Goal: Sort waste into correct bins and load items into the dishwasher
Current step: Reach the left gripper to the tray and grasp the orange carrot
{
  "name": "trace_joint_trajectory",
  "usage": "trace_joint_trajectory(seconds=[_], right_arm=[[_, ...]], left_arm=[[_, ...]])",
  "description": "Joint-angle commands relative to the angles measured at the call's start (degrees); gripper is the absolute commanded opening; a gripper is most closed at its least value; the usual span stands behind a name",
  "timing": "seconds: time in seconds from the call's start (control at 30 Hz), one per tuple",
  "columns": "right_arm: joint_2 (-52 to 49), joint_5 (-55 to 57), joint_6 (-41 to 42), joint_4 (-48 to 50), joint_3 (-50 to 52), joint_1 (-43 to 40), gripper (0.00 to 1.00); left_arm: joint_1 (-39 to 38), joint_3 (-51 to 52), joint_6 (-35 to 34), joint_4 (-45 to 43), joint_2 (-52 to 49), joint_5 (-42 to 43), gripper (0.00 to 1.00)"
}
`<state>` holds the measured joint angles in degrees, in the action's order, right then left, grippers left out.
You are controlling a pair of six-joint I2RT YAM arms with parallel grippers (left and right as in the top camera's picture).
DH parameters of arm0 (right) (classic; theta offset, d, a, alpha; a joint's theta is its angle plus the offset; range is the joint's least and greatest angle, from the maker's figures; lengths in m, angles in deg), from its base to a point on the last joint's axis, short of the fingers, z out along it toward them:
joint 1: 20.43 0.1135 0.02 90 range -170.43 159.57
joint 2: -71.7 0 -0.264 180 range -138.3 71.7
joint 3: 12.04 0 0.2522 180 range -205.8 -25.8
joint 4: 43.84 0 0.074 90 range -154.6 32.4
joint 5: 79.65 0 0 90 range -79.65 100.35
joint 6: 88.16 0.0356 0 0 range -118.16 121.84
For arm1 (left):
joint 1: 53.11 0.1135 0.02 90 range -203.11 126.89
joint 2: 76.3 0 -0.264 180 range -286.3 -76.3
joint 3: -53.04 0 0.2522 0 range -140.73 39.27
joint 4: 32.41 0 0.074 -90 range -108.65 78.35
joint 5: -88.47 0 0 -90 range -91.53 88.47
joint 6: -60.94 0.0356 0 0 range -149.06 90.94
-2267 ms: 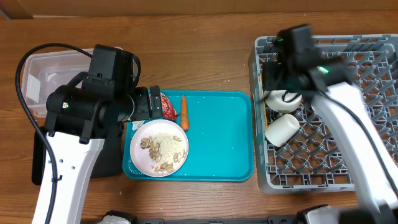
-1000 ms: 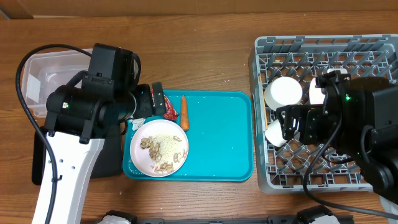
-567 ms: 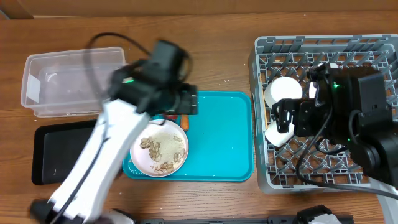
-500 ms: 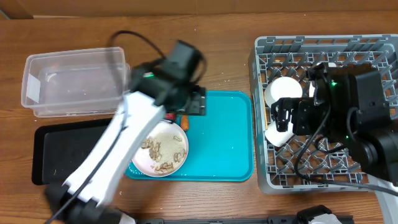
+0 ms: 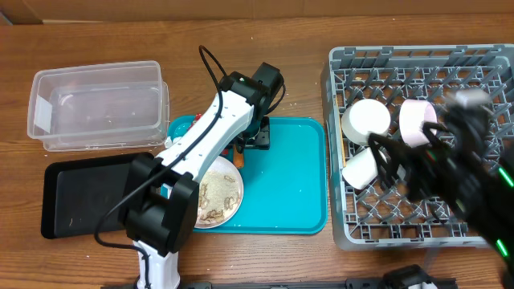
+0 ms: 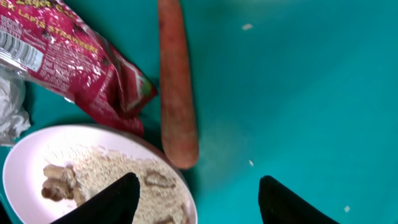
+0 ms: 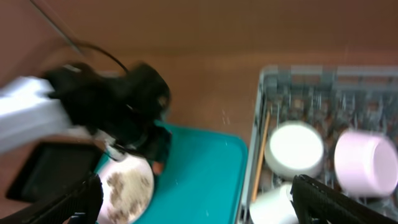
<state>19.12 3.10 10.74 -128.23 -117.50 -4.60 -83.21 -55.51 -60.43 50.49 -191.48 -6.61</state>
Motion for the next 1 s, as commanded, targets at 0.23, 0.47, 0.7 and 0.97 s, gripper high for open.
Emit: trace_joint_trajectory(seconds=[0.23, 0.47, 0.7, 0.97], right_arm=[[6.2, 0.1, -0.8, -3.5, -0.5, -0.1, 1.00], [6.2, 0.1, -0.8, -6.8, -0.5, -0.1, 1.00], [6.2, 0.1, -0.8, -6.8, -0.5, -0.1, 1.00], [6.2, 0.1, -0.8, -6.8, -0.5, -0.1, 1.00]], left_arm=[[2.0, 0.2, -1.7, -5.0, -8.4, 1.1, 0.51], [2.1, 0.2, -1.8, -6.3, -10.7, -0.5, 0.47], [2.1, 0.2, -2.1, -7.0, -10.8, -2.5, 0.43], [2.0, 0.2, -3.5, -7.4, -10.8, -1.5, 0.31]])
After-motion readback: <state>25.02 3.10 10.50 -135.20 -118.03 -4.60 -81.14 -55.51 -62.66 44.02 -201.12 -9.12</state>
